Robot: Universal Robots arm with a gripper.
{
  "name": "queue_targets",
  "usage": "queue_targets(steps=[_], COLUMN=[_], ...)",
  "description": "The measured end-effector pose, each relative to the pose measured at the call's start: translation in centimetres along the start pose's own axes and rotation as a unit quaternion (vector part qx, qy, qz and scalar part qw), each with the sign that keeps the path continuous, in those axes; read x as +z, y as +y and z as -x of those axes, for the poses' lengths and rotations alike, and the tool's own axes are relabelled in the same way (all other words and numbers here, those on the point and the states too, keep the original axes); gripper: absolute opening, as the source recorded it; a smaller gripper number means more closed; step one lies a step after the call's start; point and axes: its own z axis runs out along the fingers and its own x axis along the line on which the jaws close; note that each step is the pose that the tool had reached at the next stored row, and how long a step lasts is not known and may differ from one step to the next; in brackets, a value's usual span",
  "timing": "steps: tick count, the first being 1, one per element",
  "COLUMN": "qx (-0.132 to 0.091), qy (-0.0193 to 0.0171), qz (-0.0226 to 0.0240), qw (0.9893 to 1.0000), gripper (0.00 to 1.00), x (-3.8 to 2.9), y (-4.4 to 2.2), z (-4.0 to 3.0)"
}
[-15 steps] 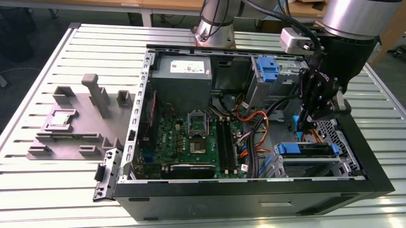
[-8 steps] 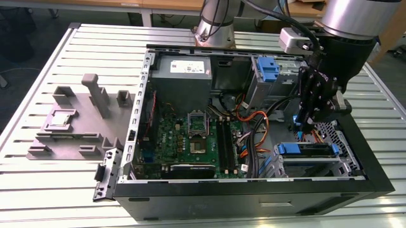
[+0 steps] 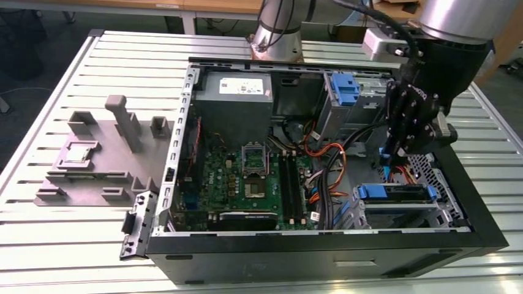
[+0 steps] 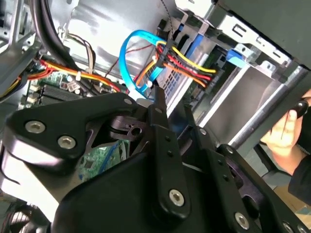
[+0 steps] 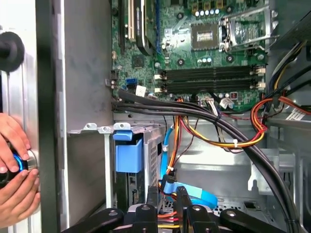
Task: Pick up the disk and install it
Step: 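Insert the second disk wire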
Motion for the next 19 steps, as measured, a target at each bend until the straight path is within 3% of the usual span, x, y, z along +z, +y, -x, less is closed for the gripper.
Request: queue_targets(steps=[4,11,19], qx=[-0.002,-0.002,-0.002], qy=[0.0007,0.0027,0.0062], qz=[0.0086,0.0085,0.0083], qw=[1.0,1.0,0.9999], gripper=[0.3,0.3,0.3], x=[-0.85,-0.78,-0.71], y=[-0.08,-0.19,-1.16], z=[-0.18,-0.04,0.26])
